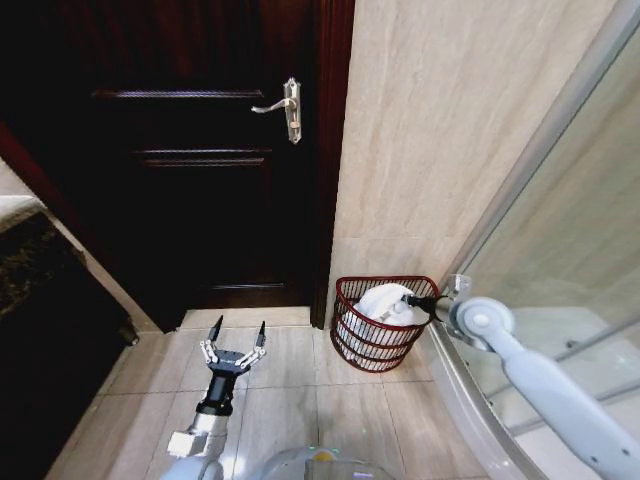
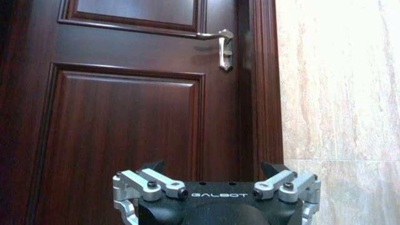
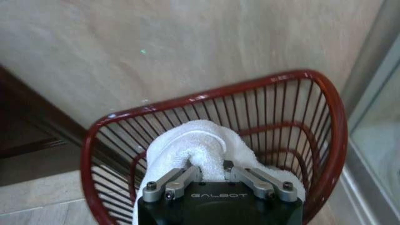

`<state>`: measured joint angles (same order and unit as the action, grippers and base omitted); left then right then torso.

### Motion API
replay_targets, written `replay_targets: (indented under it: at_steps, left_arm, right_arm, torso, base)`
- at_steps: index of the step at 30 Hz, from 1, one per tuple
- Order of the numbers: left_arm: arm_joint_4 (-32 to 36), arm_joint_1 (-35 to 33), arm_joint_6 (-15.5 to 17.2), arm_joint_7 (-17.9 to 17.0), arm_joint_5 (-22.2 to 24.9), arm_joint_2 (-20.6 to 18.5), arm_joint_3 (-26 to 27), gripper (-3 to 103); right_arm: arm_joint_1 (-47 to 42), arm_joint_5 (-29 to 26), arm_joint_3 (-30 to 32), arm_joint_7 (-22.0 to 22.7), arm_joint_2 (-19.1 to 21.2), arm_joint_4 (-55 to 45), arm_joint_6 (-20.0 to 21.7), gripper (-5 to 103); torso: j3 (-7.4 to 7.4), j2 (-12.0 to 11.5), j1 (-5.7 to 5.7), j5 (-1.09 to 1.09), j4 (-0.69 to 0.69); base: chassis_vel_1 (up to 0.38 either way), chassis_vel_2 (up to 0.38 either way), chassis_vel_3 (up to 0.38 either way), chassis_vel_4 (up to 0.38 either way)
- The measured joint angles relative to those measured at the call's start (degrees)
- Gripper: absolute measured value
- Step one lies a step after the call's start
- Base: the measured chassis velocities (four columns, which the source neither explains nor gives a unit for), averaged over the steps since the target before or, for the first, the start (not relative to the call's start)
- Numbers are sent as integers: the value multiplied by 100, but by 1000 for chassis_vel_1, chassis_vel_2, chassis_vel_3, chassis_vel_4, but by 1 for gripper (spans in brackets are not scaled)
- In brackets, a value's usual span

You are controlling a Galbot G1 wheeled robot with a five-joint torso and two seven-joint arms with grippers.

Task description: Discard the used towel into the hamper.

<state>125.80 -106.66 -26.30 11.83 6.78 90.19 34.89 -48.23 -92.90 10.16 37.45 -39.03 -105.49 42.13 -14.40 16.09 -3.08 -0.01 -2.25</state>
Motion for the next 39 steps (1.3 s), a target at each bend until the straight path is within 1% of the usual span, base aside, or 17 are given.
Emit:
replay_targets:
  at_steps: [1, 3, 11, 13, 15, 18, 20, 21, 23, 26, 28, 29, 31, 33, 35, 36, 39]
  left_arm:
    - [4, 25, 38, -13, -63, -15, -26, 100]
    - [-5, 35, 48, -18, -117, -19, -48, 100]
    - [-125, -1, 47, -22, -385, 19, -120, 100]
    - [-130, -21, 38, -21, -407, 19, -121, 100]
    - [-136, -73, -18, -19, -430, 22, -117, 100]
    - [-135, -117, -62, -16, -434, 17, -103, 100]
    - [-128, -140, -79, -13, -433, 7, -90, 100]
    - [-121, -155, -94, -7, -432, -2, -84, 100]
    - [-120, -176, -119, 2, -429, -14, -74, 100]
    - [-121, -220, -165, 18, -415, -32, -63, 100]
    - [-122, -230, -176, 19, -410, -33, -60, 100]
    - [-122, -247, -186, 25, -398, -34, -47, 100]
    - [-115, -255, -188, 122, -320, -46, 5, 100]
    - [-111, -246, -181, 139, -291, -57, 21, 100]
    - [-109, -204, -137, 147, -243, -69, 37, 100]
    - [-109, -204, -137, 147, -243, -69, 37, 100]
    - [-118, -129, -11, 131, -160, -43, 10, 100]
  right_arm:
    - [204, -193, -194, 21, -34, 332, 0, 10]
    - [303, -186, -334, -42, -102, 558, 0, 10]
    - [625, 272, -771, -411, -824, 1532, 25, 10]
    - [673, 309, -813, -423, -918, 1606, 24, 10]
    - [844, 380, -952, -403, -1196, 1846, 20, 10]
    - [995, 492, -1013, -404, -1411, 2068, 12, 10]
    - [1050, 517, -1013, -441, -1475, 2149, 10, 10]
    - [1079, 518, -1013, -466, -1506, 2196, 9, 7]
    - [1112, 514, -1016, -491, -1534, 2265, 7, 11]
    - [1196, 515, -1052, -519, -1655, 2501, 6, 27]
    - [1213, 520, -1055, -505, -1689, 2546, 5, 27]
    - [1252, 505, -1059, -431, -1746, 2611, 5, 37]
    - [1314, 519, -1097, -355, -1782, 2649, 5, 49]
    - [1336, 578, -1098, -317, -1809, 2648, 5, 49]
    - [1362, 595, -1049, -146, -1848, 2564, 4, 60]
    - [1362, 595, -1049, -146, -1848, 2564, 4, 60]
    - [1261, 750, -851, 114, -1741, 2058, -12, 76]
  torso:
    - [0, 0, 0, 0, -2]
    - [0, 0, 0, 0, -1]
    - [0, 0, 0, 2, -1]
    - [0, 0, 0, -2, 0]
    - [-1, 0, 0, 2, -2]
    - [-1, -1, 0, 1, -3]
    - [-1, -1, 0, 1, -3]
    - [0, 0, 0, 1, -3]
    - [-1, -1, 0, -1, -1]
    - [-1, 0, 0, 1, 0]
    - [0, -1, 0, 2, 0]
    - [-1, -1, 0, 2, -1]
    - [0, -1, 0, 0, -2]
    - [-1, -1, 0, 1, -2]
    - [-1, -1, 0, 3, -2]
    - [-1, -1, 0, 3, -2]
    - [0, -1, 0, 2, -3]
  base:
    - [0, 0, 0, 0]
    - [0, 0, 0, 0]
    - [0, 0, 0, 0]
    - [0, 0, 0, 0]
    - [0, 0, 0, 0]
    - [0, 0, 0, 0]
    - [0, 0, 0, 0]
    - [0, 0, 0, 0]
    - [0, 0, 0, 0]
    - [0, 0, 0, 0]
    - [0, 0, 0, 0]
    - [0, 0, 0, 0]
    - [0, 0, 0, 0]
    - [0, 0, 0, 0]
    - [0, 0, 0, 0]
    - [0, 0, 0, 0]
    - [0, 0, 0, 0]
